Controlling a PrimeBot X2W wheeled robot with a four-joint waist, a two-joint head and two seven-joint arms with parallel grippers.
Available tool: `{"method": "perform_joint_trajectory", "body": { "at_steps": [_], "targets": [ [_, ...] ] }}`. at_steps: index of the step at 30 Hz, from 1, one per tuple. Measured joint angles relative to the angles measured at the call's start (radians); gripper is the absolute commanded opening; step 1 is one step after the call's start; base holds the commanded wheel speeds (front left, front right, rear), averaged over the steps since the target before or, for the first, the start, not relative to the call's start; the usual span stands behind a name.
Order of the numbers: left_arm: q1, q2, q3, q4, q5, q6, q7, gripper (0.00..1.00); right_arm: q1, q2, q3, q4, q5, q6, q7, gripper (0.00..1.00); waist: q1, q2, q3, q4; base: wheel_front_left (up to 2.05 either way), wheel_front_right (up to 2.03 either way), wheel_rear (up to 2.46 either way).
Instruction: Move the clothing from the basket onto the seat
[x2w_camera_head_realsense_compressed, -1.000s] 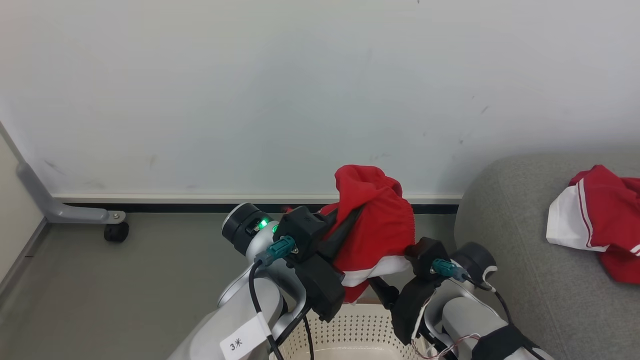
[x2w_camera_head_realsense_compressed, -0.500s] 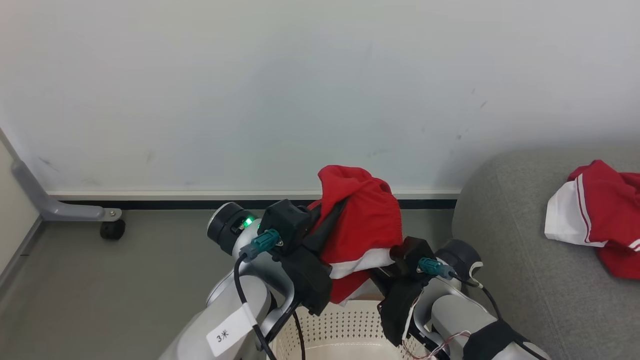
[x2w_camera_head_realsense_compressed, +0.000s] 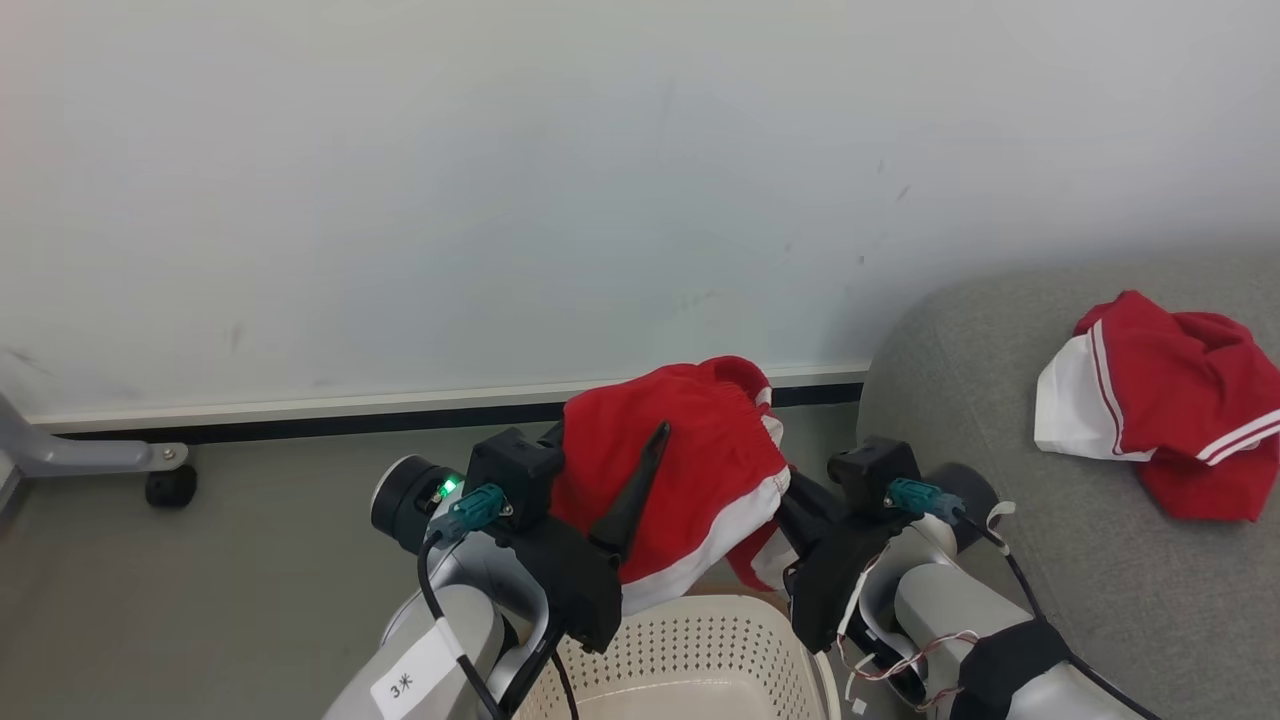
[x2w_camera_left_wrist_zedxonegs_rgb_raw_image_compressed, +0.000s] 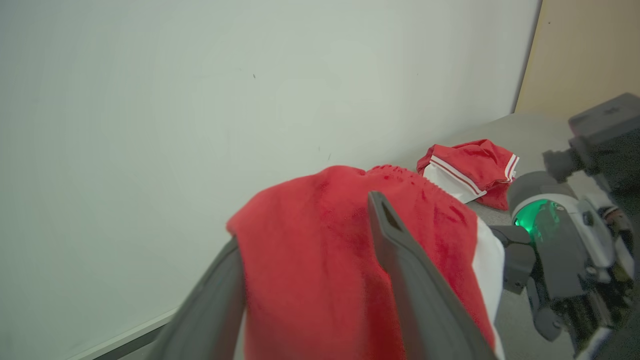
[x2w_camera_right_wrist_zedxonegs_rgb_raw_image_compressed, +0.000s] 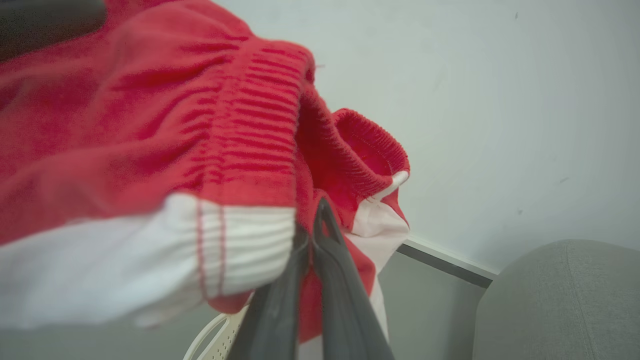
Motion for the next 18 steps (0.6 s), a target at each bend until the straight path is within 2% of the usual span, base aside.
{"method": "perform_joint_trajectory", "body": {
  "at_steps": [10,18],
  "targets": [
    [0.054,0.006,0.012,0.001,-0.015,0.015,-0.018,1.00,0.016,-0.028,-0.061,-0.029,0.042,0.000,0.000,0.00,0.0000,0.0000,-0.003,-0.061,0.00,0.00,0.00],
    [0.107,0.026,0.032,0.008,-0.022,0.031,-0.045,1.00,0.047,-0.078,-0.108,-0.049,0.042,0.000,0.000,0.00,0.0000,0.0000,-0.010,-0.128,0.00,0.00,0.00]
  ]
}}
